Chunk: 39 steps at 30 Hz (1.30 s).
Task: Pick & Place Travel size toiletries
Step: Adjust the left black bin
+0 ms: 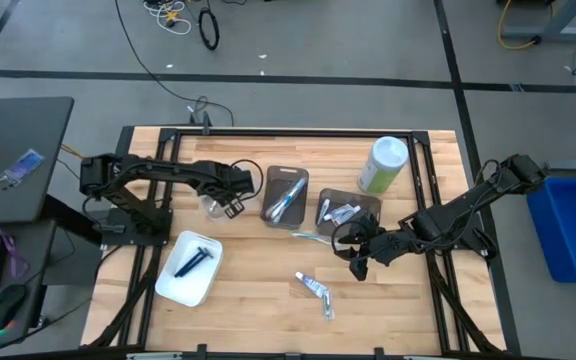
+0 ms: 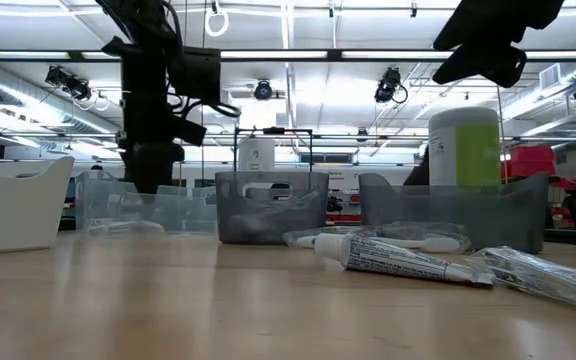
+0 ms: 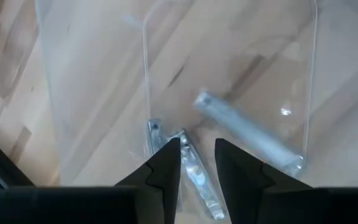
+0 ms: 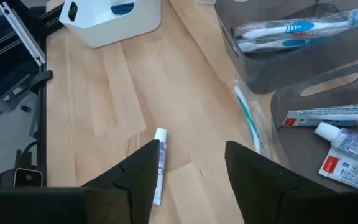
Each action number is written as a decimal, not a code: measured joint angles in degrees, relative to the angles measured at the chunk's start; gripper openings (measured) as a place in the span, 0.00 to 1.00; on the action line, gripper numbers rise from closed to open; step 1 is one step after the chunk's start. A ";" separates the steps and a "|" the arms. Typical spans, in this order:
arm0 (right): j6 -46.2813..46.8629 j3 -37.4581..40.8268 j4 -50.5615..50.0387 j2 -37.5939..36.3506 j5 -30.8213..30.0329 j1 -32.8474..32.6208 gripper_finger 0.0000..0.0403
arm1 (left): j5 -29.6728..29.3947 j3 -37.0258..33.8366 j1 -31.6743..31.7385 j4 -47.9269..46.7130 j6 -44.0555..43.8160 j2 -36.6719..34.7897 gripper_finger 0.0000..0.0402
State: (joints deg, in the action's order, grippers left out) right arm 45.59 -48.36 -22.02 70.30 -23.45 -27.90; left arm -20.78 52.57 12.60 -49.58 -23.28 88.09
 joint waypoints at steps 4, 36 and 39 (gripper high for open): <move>0.02 0.00 0.00 0.00 -0.01 0.00 0.47 | 0.76 1.82 0.00 0.08 1.15 0.00 0.27; -3.20 0.00 8.05 0.00 -0.05 0.02 0.48 | 11.62 15.48 -31.62 35.67 13.44 6.31 0.27; -3.62 0.00 7.89 0.02 -0.95 0.00 0.47 | 12.08 15.48 -32.00 37.68 13.68 9.37 0.27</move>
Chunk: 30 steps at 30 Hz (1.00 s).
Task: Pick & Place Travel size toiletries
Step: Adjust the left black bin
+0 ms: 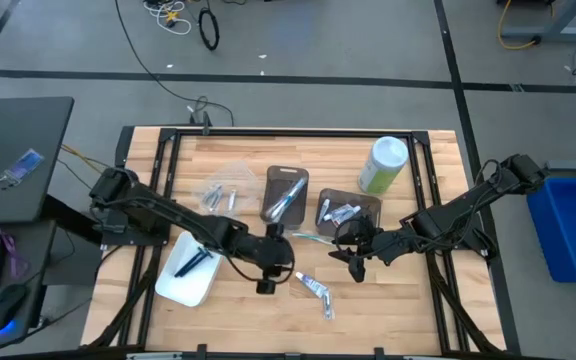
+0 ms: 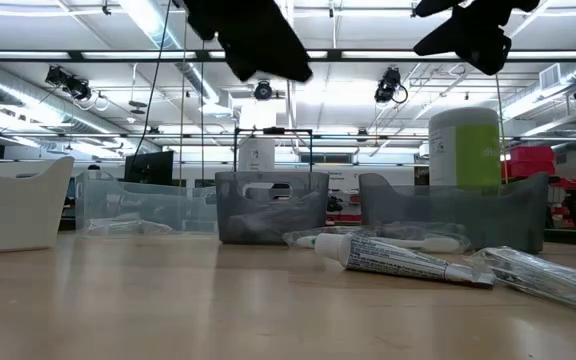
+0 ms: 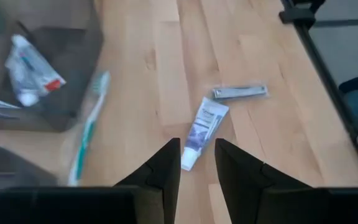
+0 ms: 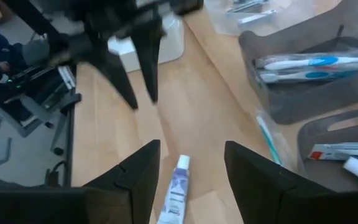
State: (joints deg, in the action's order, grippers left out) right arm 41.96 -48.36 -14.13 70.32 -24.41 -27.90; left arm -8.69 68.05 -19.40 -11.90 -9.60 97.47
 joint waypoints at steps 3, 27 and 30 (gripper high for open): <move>-0.70 0.00 -0.02 0.00 -1.67 0.00 0.47 | 2.83 0.00 0.02 2.62 2.11 3.37 0.27; -0.86 0.00 0.22 0.07 -2.58 0.15 0.46 | -3.95 0.14 7.11 11.52 11.50 15.10 0.34; -0.86 0.00 0.20 0.07 -2.58 0.15 0.47 | -8.37 0.04 8.62 8.95 12.65 15.24 0.38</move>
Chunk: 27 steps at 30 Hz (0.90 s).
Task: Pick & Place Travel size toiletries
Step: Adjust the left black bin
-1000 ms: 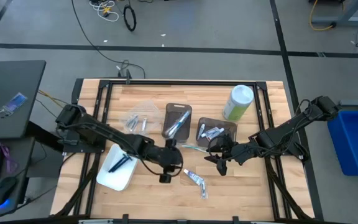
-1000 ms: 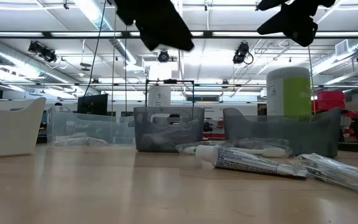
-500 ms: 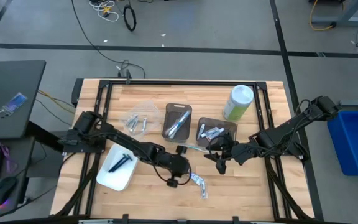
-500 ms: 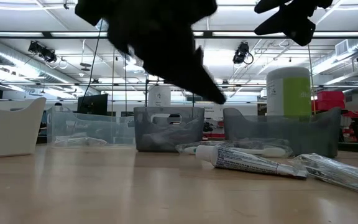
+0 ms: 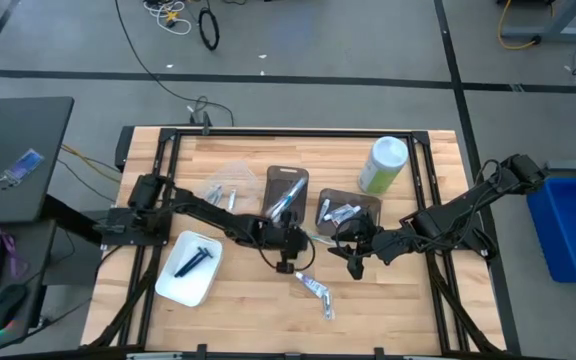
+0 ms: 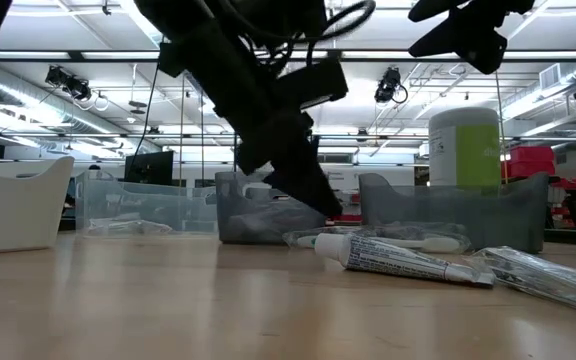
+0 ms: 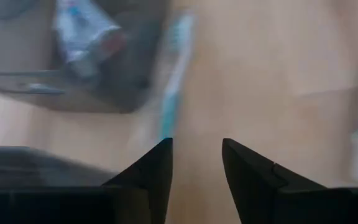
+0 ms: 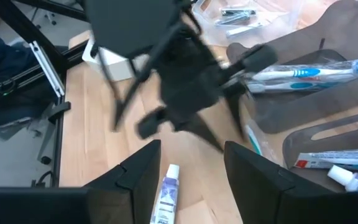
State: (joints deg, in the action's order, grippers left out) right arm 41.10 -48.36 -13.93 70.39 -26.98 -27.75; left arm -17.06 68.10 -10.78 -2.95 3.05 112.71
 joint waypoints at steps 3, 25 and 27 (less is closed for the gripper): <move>0.00 0.00 -0.03 0.00 0.00 0.00 0.47 | -0.99 0.07 2.10 -1.28 0.93 -0.07 0.40; -1.51 0.00 -0.22 0.00 0.01 0.01 0.47 | 15.92 0.00 7.84 -1.68 -3.16 0.02 0.40; -1.51 0.00 -0.21 0.00 0.01 0.02 0.46 | 14.48 0.00 7.88 -2.76 -1.72 0.02 0.40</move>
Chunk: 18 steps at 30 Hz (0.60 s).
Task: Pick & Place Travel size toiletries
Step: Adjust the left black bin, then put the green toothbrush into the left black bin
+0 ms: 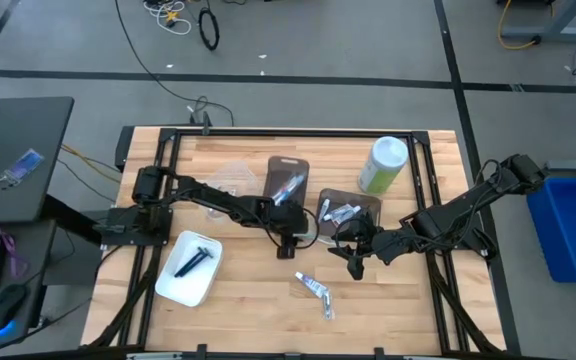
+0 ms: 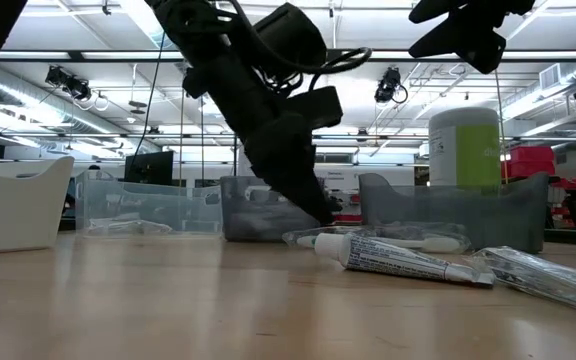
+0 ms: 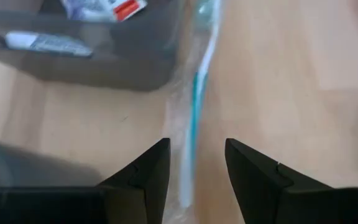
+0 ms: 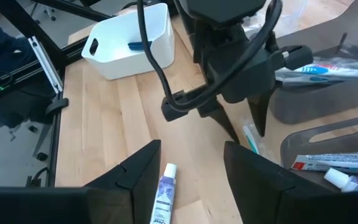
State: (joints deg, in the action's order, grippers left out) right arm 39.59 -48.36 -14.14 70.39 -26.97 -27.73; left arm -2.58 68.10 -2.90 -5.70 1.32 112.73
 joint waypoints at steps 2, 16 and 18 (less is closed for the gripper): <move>0.00 0.00 0.01 0.00 0.01 -0.01 0.46 | -2.40 0.00 -0.02 -0.16 1.99 -0.12 0.40; 0.00 0.00 0.07 0.00 0.05 0.00 0.47 | -4.12 13.86 -1.21 -18.34 -12.33 -2.49 0.40; 0.00 0.00 0.35 0.00 0.05 -0.01 0.47 | -4.33 13.50 -2.35 -19.16 -15.88 -2.47 0.40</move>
State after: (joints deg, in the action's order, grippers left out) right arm 39.59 -48.36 -13.79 70.39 -26.92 -27.74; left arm -6.91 81.60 -5.24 -24.86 -14.56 110.26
